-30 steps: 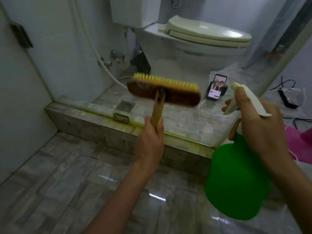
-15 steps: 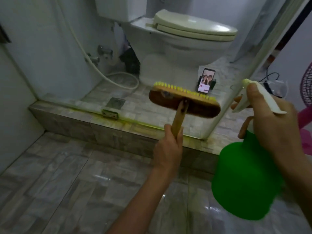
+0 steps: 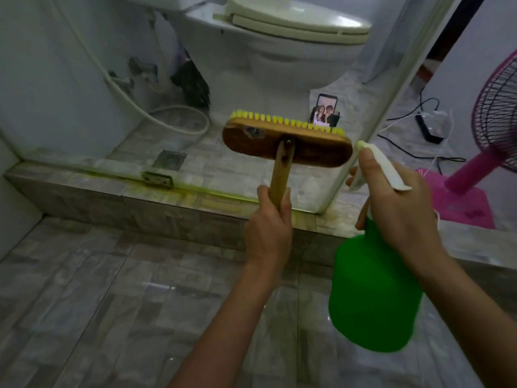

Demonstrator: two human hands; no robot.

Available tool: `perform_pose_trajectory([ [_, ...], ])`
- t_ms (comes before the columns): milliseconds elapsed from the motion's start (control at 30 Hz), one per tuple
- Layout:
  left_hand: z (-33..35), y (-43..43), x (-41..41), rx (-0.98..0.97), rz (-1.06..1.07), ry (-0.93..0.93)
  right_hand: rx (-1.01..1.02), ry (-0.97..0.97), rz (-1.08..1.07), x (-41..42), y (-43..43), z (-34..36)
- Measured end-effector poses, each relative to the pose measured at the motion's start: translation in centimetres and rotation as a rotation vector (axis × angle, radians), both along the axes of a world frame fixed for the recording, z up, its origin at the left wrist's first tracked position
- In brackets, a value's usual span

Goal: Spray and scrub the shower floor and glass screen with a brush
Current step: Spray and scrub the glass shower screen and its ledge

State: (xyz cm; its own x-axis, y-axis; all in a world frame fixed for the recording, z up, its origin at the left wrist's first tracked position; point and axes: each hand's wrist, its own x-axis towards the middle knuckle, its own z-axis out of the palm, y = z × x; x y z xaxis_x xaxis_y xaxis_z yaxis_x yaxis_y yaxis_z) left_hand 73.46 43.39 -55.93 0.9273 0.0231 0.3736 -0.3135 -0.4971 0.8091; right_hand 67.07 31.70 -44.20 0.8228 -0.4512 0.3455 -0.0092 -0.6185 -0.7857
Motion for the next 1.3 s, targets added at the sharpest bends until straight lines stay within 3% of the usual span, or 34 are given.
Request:
perform_pose_trajectory([
  [67,-0.1,0.1,-0.1,0.028,-0.019,0.03,0.003,-0.009,0.0,0.2,0.1,0.0],
  [200,-6.0,1.0,-4.0,0.312,-0.063,0.265,0.034,0.002,-0.001,0.4,0.3,-0.7],
  [333,-5.9,0.3,-4.9,0.234,-0.075,0.468,0.003,0.008,0.009,0.5,0.3,-1.2],
  [433,-4.5,1.7,-4.6,0.284,-0.088,0.466,0.018,0.024,0.03,0.6,0.9,-1.7],
  [567,-4.6,7.9,-1.8,0.291,0.103,0.462,0.053,0.124,0.09,1.1,2.1,-2.8],
  [733,-5.6,15.6,0.7,0.163,0.152,0.412,-0.004,0.288,0.165,1.9,2.5,-6.7],
  [933,-4.5,17.3,0.7,0.002,0.257,0.365,-0.068,0.362,0.217,2.6,2.1,-12.0],
  [1100,-5.1,19.3,1.8,-0.059,0.302,0.384,-0.078,0.34,0.209,3.3,2.0,-13.0],
  [1300,-5.1,22.5,1.5,-0.159,0.373,0.414,-0.104,0.35,0.359,5.3,6.8,-12.3],
])
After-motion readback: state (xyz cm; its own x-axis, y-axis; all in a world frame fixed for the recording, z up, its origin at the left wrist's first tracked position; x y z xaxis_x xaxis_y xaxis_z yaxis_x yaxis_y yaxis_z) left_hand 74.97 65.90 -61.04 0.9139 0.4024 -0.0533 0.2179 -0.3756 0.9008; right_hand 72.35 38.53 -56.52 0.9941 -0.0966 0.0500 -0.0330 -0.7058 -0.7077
